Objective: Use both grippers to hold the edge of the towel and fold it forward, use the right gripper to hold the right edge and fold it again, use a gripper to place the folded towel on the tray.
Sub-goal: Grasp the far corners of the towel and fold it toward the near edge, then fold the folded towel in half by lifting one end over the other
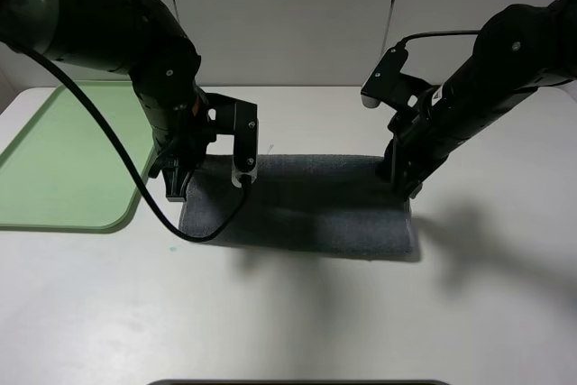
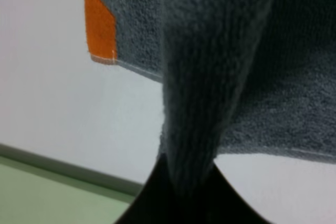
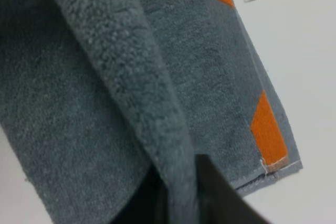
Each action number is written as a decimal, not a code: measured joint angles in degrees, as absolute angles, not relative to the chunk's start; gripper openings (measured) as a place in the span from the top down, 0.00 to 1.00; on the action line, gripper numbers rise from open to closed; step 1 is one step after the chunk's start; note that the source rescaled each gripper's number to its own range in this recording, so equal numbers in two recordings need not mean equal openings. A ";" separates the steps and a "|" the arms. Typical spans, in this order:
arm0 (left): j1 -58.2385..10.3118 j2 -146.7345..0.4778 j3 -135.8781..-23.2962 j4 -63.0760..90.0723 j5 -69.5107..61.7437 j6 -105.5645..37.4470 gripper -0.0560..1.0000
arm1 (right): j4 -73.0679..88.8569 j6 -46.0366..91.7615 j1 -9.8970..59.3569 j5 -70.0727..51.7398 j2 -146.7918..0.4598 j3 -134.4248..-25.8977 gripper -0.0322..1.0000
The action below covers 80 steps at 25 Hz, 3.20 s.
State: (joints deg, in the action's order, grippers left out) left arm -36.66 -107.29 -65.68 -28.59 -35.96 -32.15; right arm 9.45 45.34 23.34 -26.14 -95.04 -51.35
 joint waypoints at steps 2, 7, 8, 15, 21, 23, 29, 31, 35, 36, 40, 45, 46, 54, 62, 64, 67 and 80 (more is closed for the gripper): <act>-36.57 -107.29 -65.68 -28.86 -36.36 -32.15 0.79 | 9.17 45.29 23.34 -26.24 -95.04 -51.35 0.51; -36.47 -107.29 -65.68 -29.02 -36.19 -32.15 0.17 | 8.56 45.29 23.34 -26.57 -95.04 -51.35 0.04; -36.47 -107.29 -65.68 -29.02 -35.73 -32.10 0.11 | 8.38 45.24 23.34 -26.57 -95.04 -51.35 0.03; -36.47 -107.29 -65.68 -29.02 -35.50 -32.10 0.00 | 7.66 45.17 23.34 -26.64 -95.04 -51.35 0.00; -36.47 -107.29 -65.68 -29.08 -35.50 -32.10 0.00 | 7.60 45.13 23.34 -26.85 -95.04 -51.35 0.00; -36.47 -107.29 -65.68 -29.08 -35.50 -32.10 0.00 | 7.60 45.05 23.34 -26.85 -95.04 -51.35 0.00; -36.47 -107.29 -65.68 -29.08 -35.50 -31.07 0.00 | 7.60 44.49 23.34 -26.89 -95.04 -51.35 0.00; -36.47 -107.29 -65.68 -29.08 -35.50 -30.69 0.00 | 7.60 43.80 23.34 -26.89 -95.04 -51.35 0.00; -36.47 -107.29 -65.68 -29.08 -35.50 -30.14 0.00 | 7.60 41.78 23.34 -27.02 -95.04 -51.35 0.00; -36.47 -107.29 -65.68 -29.08 -35.50 -29.94 0.00 | 7.60 40.78 23.34 -27.07 -95.04 -51.35 0.00; -36.47 -107.29 -65.68 -29.08 -35.50 -27.58 0.00 | 7.60 30.42 23.34 -27.30 -95.04 -51.35 0.00; -36.47 -107.29 -65.68 -29.08 -35.55 -23.36 0.00 | 7.53 6.68 23.34 -28.14 -95.04 -51.35 0.00; -36.47 -107.29 -65.68 -29.08 -35.55 -22.80 0.00 | 7.23 3.46 23.34 -28.14 -95.04 -51.35 0.00; -36.47 -107.33 -67.01 -29.08 -39.03 -15.70 0.00 | 5.21 -5.84 23.34 -28.56 -95.04 -51.35 0.00; -36.47 -107.33 -75.66 -29.14 -56.00 4.78 0.00 | 5.21 -5.89 23.34 -28.56 -95.04 -51.35 0.00; -36.47 -107.33 -77.91 -29.14 -60.46 8.40 0.00 | 5.21 -5.89 23.34 -28.56 -95.04 -51.35 0.00; -36.47 -107.33 -80.43 -29.14 -66.78 10.38 0.00 | 5.20 -5.89 23.34 -28.56 -95.04 -51.35 0.00; -41.54 -94.19 -81.34 -29.40 -66.90 20.65 0.00 | 5.15 -6.30 23.34 -28.63 -95.04 -51.35 0.00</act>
State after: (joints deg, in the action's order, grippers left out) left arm -41.54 -94.19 -81.34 -29.40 -66.90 20.65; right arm 5.15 -6.30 23.34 -28.63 -95.04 -51.35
